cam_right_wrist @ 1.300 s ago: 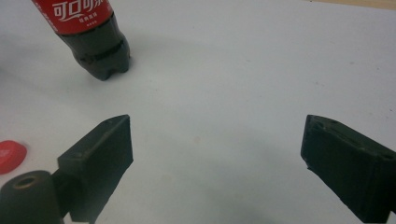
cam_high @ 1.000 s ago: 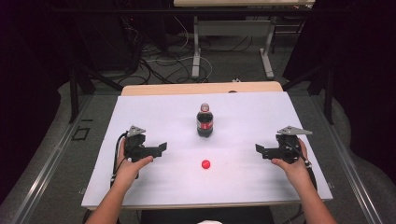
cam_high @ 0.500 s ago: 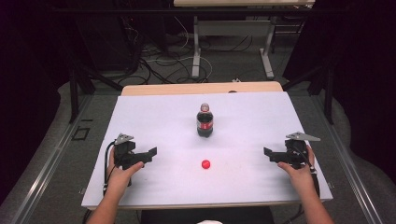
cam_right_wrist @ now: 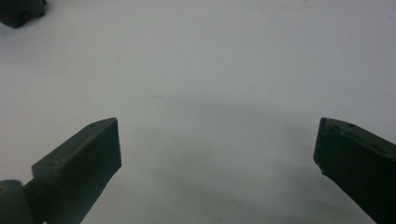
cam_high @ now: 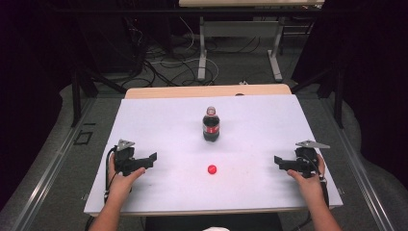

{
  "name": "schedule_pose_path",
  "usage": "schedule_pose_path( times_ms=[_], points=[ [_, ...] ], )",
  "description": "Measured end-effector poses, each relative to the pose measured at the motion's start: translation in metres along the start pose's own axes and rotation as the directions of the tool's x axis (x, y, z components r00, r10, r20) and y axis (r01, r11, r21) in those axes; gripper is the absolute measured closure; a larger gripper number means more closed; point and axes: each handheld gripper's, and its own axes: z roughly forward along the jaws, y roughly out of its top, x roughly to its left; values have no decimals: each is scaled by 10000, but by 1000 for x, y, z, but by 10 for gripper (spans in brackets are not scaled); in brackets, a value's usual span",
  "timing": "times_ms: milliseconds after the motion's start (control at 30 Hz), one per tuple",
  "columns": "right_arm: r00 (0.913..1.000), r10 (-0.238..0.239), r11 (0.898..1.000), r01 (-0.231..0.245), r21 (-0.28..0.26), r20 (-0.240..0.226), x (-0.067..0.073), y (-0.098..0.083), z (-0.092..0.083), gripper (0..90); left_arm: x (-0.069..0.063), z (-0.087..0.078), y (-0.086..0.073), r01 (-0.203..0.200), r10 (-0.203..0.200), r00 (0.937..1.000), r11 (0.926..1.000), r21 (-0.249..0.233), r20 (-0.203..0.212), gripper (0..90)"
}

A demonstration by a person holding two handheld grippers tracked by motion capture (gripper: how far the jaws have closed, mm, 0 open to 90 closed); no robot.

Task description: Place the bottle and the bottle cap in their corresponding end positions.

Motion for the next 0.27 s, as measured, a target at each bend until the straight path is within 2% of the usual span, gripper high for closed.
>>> schedule_pose_path(
  times_ms=[167,267],
  points=[
    [9999,117,9998,-117,168,-4,1,0,1,5,2,-1,0,3,-3,10000,10000,23,-9,13],
    [10000,14,9996,-12,285,-58,1,0,1,5,2,-1,0,-6,6,10000,10000,30,-22,14]
  ],
)
